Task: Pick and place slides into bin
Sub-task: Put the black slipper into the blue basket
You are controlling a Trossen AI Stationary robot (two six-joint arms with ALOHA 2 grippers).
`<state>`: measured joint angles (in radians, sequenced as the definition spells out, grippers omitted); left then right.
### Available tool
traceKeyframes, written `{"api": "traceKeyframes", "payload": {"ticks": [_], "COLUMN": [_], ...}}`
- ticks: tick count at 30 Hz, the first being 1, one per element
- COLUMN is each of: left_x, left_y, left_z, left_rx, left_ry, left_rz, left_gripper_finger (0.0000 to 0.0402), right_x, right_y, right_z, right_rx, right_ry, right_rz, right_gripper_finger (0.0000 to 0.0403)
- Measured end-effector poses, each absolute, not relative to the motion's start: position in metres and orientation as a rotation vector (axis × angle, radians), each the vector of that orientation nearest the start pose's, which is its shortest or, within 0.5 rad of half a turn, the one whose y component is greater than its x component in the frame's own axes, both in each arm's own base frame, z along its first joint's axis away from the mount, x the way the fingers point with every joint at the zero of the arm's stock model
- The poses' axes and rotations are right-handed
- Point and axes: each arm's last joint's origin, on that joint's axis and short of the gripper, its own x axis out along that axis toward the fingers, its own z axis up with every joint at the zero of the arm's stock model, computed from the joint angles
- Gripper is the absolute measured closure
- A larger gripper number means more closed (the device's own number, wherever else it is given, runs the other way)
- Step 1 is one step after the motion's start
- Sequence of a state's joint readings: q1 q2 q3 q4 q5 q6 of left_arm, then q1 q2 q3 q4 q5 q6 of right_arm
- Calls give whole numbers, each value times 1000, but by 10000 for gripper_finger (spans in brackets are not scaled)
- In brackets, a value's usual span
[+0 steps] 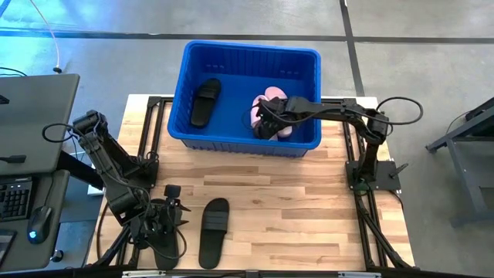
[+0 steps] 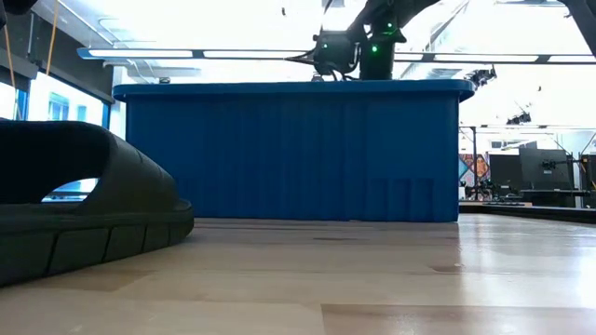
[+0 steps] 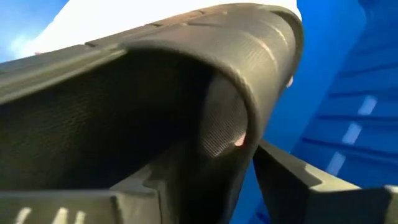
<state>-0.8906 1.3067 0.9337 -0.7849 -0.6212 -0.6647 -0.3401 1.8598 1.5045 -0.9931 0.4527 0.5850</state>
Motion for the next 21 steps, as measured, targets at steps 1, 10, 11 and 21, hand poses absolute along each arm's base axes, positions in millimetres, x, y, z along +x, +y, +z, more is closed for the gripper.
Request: {"api": "traceKeyframes", "payload": {"ticks": [1,10,11,21], "left_x": [163,163,163,163], "left_y": [-174,-174,-175,-175], "left_z": [241,241,242,242], "left_rx": [174,172,170,168], "left_ry": [853,851,849,847], "left_rz": [49,48,47,46], "left_gripper_finger": [245,245,245,245], "right_x": [342,366,369,388], "right_y": [-134,-119,-116,-62], "right_z": [238,288,296,363], "right_rx": [373,275,276,163], "right_ry": [1139,1017,994,849], "right_rz": [-1029,-883,-867,-543], "right_gripper_finger": [229,219,219,219]}}
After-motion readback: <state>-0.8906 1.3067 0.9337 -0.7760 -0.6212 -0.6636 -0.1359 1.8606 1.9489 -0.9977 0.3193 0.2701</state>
